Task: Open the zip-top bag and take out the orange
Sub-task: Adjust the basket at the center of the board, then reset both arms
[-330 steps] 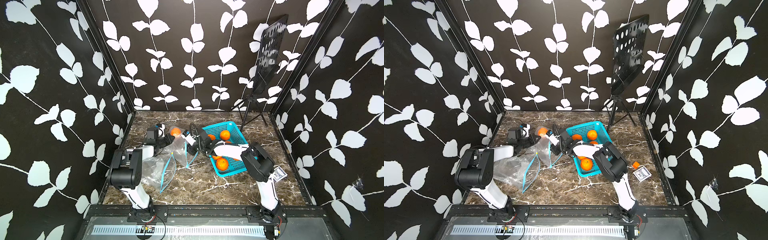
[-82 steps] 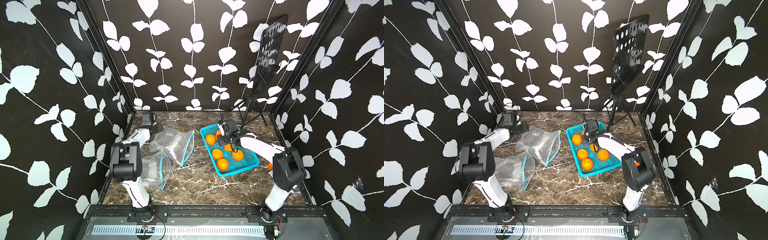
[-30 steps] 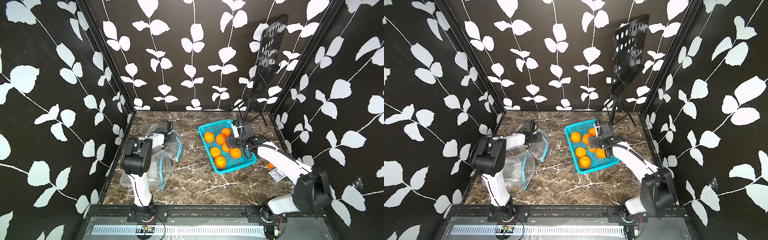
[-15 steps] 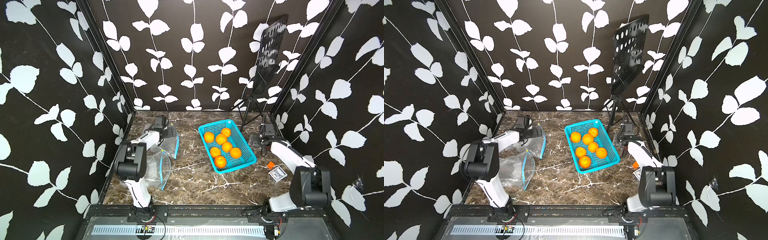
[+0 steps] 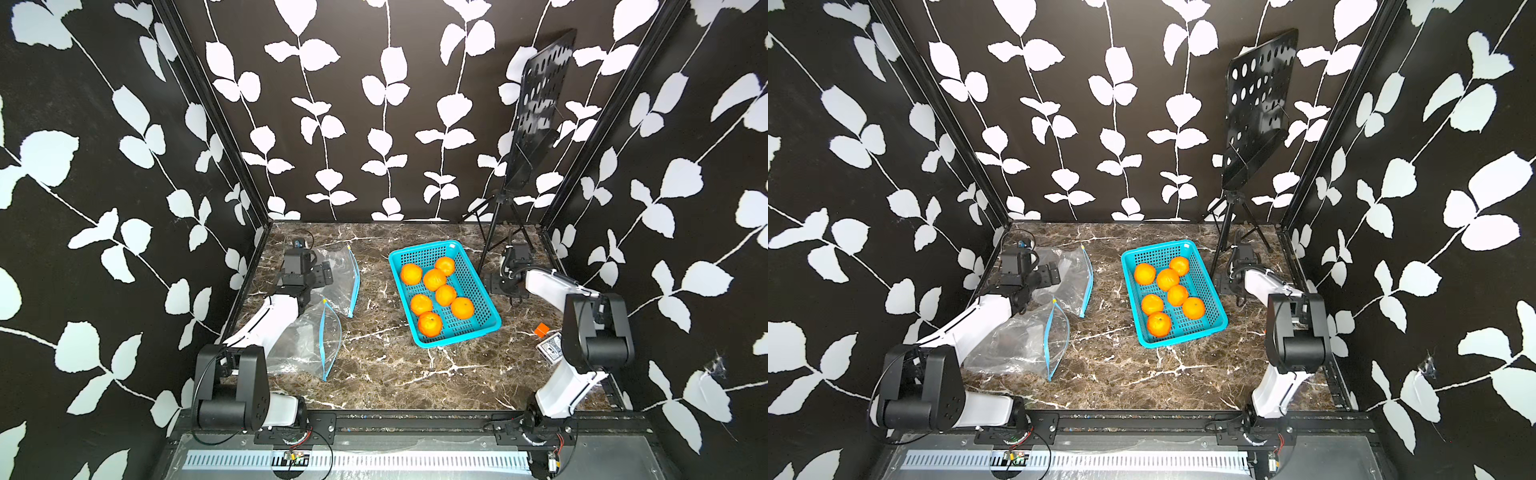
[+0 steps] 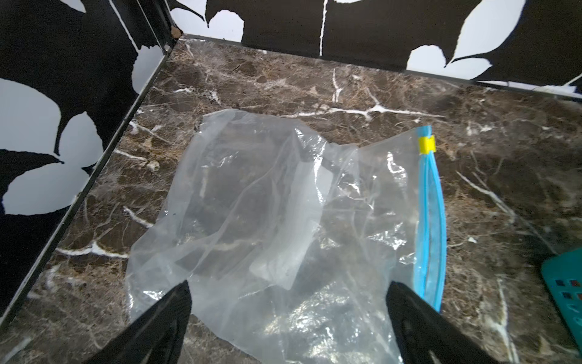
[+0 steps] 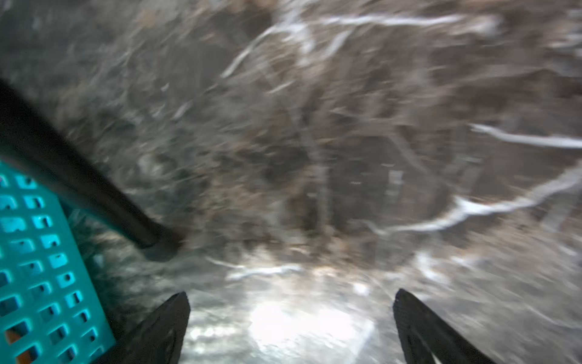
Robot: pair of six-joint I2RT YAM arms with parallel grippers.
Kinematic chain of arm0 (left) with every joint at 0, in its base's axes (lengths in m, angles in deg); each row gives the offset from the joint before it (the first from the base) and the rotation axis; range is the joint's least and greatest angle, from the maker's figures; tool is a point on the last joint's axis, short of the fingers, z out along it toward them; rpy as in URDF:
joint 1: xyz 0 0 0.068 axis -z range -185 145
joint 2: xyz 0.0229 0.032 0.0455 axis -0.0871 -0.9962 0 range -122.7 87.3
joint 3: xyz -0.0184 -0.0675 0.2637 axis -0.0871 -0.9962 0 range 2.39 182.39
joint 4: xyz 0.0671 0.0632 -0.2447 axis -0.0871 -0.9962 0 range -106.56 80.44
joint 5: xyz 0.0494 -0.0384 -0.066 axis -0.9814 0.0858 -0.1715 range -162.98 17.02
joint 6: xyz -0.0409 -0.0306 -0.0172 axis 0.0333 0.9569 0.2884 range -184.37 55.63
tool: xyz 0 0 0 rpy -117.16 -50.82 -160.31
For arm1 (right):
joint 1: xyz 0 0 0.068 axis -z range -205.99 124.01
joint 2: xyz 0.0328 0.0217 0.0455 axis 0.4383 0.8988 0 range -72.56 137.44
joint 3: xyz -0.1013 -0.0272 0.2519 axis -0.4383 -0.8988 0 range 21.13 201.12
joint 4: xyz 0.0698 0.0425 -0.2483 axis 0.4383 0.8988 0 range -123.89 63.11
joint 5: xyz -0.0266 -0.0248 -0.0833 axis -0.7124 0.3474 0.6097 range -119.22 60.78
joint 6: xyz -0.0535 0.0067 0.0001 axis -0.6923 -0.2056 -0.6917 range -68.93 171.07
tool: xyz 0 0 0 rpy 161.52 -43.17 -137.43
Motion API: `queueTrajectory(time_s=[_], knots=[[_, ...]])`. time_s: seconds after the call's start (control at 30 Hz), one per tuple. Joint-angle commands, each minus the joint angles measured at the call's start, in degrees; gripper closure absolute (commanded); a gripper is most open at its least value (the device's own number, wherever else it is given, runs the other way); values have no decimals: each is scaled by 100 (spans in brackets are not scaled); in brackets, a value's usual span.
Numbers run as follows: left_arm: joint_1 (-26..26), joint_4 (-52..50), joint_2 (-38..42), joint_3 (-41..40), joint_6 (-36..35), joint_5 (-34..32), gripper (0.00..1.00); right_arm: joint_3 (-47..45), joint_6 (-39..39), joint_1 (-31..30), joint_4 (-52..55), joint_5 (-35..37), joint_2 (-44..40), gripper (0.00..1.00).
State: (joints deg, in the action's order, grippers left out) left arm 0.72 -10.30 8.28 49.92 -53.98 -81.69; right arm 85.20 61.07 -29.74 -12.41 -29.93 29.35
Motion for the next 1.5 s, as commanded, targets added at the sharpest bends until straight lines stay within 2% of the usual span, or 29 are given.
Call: queueTrajectory(time_s=[0.0,0.13,0.27,0.37,0.43,0.53,0.67,0.73,0.83,0.87,0.9,0.93,1.0,1.07,1.13,1.2,1.3,1.47], knots=[[-1,684,234,-370,-323,-254,1,108,-315,-158,172,-239,31,1],[-1,1768,546,-1245,-776,-659,1,-322,-459,-225,-347,-596,-399,0],[-36,2834,507,-1888,-1393,-1046,1,-795,-761,-223,-1000,-468,-909,1],[-331,3892,253,-2340,-1229,-384,1,-1959,-1206,-231,-2765,-343,-1670,0],[-498,4516,26,-2582,-1115,-256,1,-2765,-1392,-228,-3987,-86,-2133,0],[-703,5178,-382,-2732,-1022,93,3,-3068,-1496,-190,-4309,296,-2429,0],[-716,5351,-327,-2888,-1016,222,1,-3546,-1826,-159,-5541,17,-1965,0],[-715,5361,-412,-2858,-1179,620,1,-3525,-1781,-153,-5631,126,-1784,0],[-707,6376,-1280,-2814,-1362,1168,6,-3585,-1534,-20,-5852,367,-1714,0],[-705,5387,-942,-2669,-1347,1071,3,-3696,-1379,94,-6180,380,-1632,0],[-635,5218,-872,-2563,-1381,905,1,-3736,-1219,239,-6269,233,-1567,0],[-582,5808,-1162,-2585,-1465,881,1,-3808,-1095,365,-6423,156,-1539,0],[-565,5115,-922,-2467,-1458,814,1,-3900,-1079,376,-6600,135,-1499,0],[-532,5583,-1119,-2536,-1496,755,1,-4055,-1092,375,-6974,85,-1409,0],[-507,5069,-944,-2448,-1487,722,1,-4051,-1099,375,-6888,85,-1447,0],[-476,5405,-1057,-2509,-1548,680,1,-4058,-1097,375,-6933,113,-1418,0],[-458,4989,-946,-2393,-1621,874,1,-4050,-1078,375,-6905,183,-1428,0],[-431,4958,-981,-2352,-1694,944,1,-4054,-1044,366,-6920,325,-1432,1]])
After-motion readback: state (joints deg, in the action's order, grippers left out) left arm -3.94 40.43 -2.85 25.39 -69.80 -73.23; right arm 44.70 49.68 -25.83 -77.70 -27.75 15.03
